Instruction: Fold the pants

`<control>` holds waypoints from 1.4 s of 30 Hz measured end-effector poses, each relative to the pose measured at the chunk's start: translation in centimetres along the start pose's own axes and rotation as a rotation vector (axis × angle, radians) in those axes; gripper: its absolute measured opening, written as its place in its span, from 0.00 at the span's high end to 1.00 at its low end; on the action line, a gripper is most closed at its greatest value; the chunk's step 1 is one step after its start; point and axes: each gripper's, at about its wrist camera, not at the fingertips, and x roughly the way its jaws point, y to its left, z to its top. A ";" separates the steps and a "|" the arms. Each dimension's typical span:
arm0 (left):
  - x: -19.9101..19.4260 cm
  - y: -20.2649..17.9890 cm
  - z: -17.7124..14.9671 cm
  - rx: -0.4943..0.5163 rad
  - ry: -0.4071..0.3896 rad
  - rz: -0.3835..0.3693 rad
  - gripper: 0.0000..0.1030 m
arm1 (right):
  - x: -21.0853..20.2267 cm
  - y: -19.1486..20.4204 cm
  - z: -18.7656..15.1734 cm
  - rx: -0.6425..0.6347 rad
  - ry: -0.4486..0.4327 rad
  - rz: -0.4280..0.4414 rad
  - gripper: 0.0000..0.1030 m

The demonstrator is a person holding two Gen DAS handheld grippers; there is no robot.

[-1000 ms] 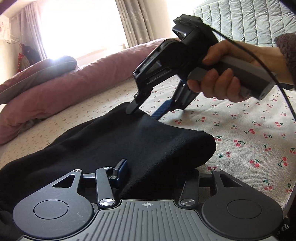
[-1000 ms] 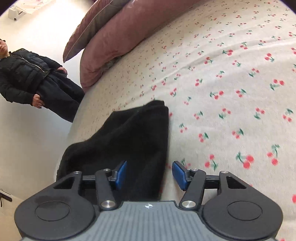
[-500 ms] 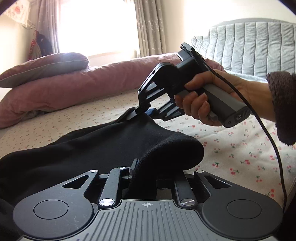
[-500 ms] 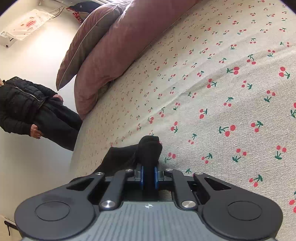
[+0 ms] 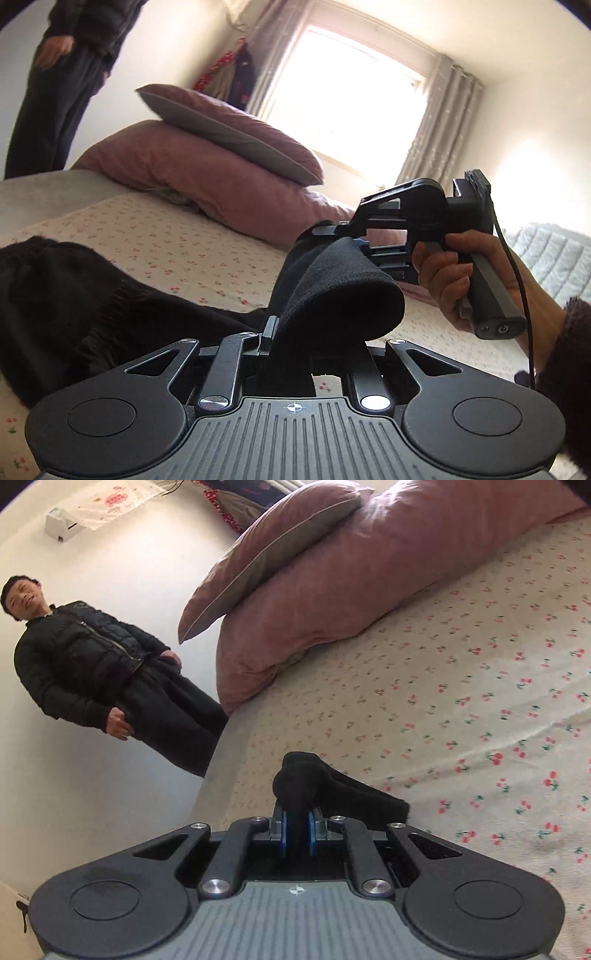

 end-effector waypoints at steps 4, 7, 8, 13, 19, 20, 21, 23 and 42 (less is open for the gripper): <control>-1.8 5.1 1.3 -0.177 -0.020 0.116 0.89 | 5.8 3.8 -0.7 -0.045 0.062 0.009 0.89; -2.7 8.6 1.4 -0.300 -0.028 0.212 0.88 | 10.3 5.8 -1.8 -0.057 0.119 0.009 0.88; -2.9 9.5 1.4 -0.328 -0.022 0.247 0.88 | 12.1 6.6 -2.4 -0.069 0.142 0.008 0.88; -2.7 13.3 1.4 -0.367 0.102 0.335 0.73 | 17.3 8.1 -4.6 -0.109 0.191 -0.013 0.61; -3.3 16.0 5.0 -0.239 0.170 0.226 0.45 | 16.1 8.2 -4.7 -0.153 0.198 -0.011 0.53; -2.9 16.5 6.1 -0.196 0.214 0.176 0.44 | 15.3 8.2 -4.8 -0.181 0.193 -0.022 0.51; -2.5 16.9 6.9 -0.159 0.236 0.142 0.43 | 14.2 8.1 -5.0 -0.212 0.188 -0.034 0.48; -1.5 17.4 8.3 -0.089 0.271 0.100 0.39 | 11.9 7.5 -5.6 -0.276 0.180 -0.049 0.43; 4.8 19.5 12.2 -0.083 0.334 0.100 0.93 | 1.6 -1.5 -11.6 -0.321 0.141 -0.111 0.36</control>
